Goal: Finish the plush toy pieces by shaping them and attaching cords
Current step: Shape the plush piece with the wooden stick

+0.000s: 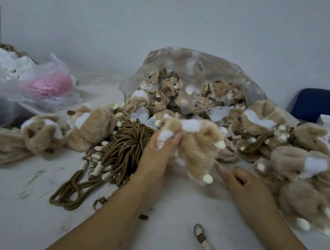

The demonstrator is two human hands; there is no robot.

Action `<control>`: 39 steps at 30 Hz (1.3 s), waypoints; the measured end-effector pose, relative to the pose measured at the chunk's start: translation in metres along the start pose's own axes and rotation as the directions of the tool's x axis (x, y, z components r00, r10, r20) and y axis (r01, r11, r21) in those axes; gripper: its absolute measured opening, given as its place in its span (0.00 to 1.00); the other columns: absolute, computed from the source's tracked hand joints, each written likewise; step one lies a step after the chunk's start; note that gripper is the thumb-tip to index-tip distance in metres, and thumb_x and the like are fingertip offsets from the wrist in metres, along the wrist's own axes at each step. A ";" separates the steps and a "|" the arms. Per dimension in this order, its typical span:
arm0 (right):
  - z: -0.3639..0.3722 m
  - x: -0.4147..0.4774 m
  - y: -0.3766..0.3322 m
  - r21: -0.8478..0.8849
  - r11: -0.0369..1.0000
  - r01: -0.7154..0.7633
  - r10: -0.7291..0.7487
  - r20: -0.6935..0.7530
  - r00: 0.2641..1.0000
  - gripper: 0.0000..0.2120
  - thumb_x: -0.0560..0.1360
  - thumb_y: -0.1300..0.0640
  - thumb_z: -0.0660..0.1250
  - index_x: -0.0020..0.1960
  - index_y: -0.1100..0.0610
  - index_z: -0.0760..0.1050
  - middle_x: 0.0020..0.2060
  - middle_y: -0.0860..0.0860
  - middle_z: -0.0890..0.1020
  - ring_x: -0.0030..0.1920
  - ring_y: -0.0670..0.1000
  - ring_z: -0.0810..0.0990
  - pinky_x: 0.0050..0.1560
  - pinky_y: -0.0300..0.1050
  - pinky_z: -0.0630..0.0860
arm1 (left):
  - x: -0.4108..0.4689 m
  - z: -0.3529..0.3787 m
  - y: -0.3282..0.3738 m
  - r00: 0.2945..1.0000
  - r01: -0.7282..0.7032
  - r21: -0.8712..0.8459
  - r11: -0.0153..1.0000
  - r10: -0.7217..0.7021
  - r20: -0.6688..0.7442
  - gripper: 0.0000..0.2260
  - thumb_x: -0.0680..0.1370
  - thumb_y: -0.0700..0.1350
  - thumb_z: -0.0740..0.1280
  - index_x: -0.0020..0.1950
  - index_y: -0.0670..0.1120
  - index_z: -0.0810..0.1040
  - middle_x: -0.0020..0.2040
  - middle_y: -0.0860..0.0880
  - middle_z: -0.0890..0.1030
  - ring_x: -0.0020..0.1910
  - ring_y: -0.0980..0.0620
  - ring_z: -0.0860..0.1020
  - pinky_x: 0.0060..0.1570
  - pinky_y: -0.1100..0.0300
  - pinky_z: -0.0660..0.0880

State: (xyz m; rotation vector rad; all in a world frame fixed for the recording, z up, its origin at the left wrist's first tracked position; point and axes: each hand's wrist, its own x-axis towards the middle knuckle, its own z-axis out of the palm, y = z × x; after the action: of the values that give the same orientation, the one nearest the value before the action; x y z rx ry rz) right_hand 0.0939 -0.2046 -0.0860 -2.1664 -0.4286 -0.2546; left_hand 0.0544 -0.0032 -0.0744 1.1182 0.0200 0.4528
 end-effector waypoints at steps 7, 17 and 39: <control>-0.004 -0.002 -0.005 0.018 1.000 -0.015 0.015 0.002 1.000 0.33 0.66 0.29 0.59 0.33 0.62 0.62 0.24 0.46 0.63 0.23 0.43 0.62 0.26 0.34 0.63 | 0.002 -0.005 0.005 0.992 -0.113 0.160 0.981 0.122 -0.046 0.19 0.77 0.61 0.65 0.61 0.52 0.80 0.59 0.44 0.83 0.60 0.44 0.81 0.64 0.40 0.74; -0.003 -0.004 -0.007 0.016 1.000 -0.025 0.024 0.040 0.999 0.31 0.67 0.32 0.61 0.32 0.62 0.61 0.24 0.48 0.63 0.24 0.44 0.60 0.24 0.35 0.61 | 0.000 -0.006 -0.003 0.943 -0.304 0.589 0.749 0.325 0.073 0.18 0.77 0.57 0.58 0.66 0.59 0.71 0.67 0.58 0.72 0.68 0.59 0.69 0.67 0.64 0.67; -0.013 0.003 -0.001 -0.183 0.981 0.072 -0.063 0.054 0.997 0.31 0.67 0.29 0.62 0.31 0.58 0.63 0.24 0.49 0.66 0.25 0.45 0.64 0.30 0.44 0.63 | -0.004 -0.005 0.015 0.967 -0.193 0.680 0.707 0.256 0.008 0.10 0.74 0.57 0.73 0.45 0.53 0.76 0.42 0.54 0.81 0.41 0.61 0.78 0.38 0.70 0.73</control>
State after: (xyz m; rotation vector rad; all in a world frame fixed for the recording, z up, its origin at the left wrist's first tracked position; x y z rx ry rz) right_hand 0.0961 -0.2140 -0.0772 -2.3458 -0.5239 -0.2904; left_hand 0.0441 0.0048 -0.0646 1.8420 0.1371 0.7500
